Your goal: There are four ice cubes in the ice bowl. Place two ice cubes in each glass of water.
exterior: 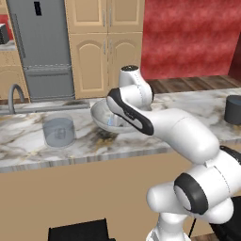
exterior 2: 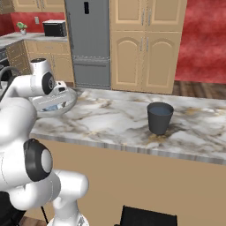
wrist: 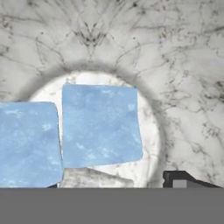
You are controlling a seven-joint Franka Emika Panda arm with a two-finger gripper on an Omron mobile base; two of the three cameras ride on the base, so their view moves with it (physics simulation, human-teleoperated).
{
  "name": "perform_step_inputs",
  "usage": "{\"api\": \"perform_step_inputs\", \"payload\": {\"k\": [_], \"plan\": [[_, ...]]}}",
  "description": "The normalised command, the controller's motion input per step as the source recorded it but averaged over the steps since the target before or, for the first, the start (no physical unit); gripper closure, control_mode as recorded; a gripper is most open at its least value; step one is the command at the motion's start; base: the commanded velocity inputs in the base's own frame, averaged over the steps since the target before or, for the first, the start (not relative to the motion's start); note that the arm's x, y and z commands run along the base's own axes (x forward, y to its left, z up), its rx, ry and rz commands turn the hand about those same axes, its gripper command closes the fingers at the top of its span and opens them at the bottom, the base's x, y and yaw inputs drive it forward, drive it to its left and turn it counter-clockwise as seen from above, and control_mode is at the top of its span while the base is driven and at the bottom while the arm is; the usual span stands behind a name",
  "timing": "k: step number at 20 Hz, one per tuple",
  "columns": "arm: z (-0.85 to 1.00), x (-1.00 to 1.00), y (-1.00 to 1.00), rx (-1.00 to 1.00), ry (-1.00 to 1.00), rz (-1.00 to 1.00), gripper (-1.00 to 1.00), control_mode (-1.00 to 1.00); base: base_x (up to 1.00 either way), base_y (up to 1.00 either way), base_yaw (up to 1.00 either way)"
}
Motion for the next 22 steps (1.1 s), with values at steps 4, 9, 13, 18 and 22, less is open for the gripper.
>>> {"api": "perform_step_inputs", "payload": {"k": [4, 9, 13, 18, 22], "plan": [[-0.30, 0.11, 0.00, -0.01, 0.01, 0.00, -1.00, -1.00, 0.00, 0.00, 0.00], [-0.37, 0.00, 0.09, -0.02, 0.06, 0.00, 1.00, -1.00, 0.00, 0.00, 0.00], [-0.56, 0.03, 0.04, 0.00, 0.18, 0.00, 1.00, -1.00, 0.00, 0.00, 0.00], [-0.61, 0.18, 0.01, 0.00, 0.20, 0.00, 1.00, -1.00, 0.00, 0.00, 0.00], [-0.34, 0.01, 0.03, 0.00, 0.06, 0.00, 1.00, -1.00, 0.00, 0.00, 0.00]]}}
